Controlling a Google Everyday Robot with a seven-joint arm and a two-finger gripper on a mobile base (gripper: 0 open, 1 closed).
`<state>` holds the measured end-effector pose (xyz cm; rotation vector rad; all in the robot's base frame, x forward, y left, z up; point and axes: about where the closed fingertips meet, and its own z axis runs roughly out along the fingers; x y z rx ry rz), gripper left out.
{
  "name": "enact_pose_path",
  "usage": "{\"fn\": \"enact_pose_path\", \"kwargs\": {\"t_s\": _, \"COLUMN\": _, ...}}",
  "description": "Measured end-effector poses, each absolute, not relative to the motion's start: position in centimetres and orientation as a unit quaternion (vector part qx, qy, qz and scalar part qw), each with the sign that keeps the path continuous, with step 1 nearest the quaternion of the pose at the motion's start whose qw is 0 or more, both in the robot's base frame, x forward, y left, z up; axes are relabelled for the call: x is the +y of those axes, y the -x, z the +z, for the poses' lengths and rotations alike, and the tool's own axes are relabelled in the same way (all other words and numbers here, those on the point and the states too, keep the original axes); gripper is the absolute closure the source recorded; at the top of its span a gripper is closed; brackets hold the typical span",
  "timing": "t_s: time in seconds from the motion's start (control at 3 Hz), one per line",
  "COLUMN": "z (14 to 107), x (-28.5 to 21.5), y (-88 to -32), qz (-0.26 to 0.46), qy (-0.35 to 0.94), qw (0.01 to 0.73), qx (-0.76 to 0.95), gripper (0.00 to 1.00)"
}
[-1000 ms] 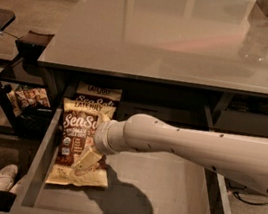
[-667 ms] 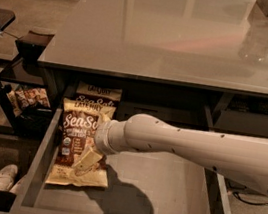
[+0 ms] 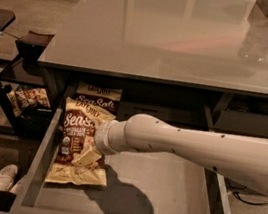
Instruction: Pick brown chip bag from top drawer and place on counter
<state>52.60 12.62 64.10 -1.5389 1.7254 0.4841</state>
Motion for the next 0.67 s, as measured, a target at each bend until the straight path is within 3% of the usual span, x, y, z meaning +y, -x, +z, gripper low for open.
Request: {"fn": "enact_pose_path", "kwargs": {"t_s": 0.67, "z": 64.10, "x": 12.62, "y": -52.60, "qz": 0.190, "qy": 0.603, "qw": 0.380, "qx": 0.676, "gripper": 0.88}}
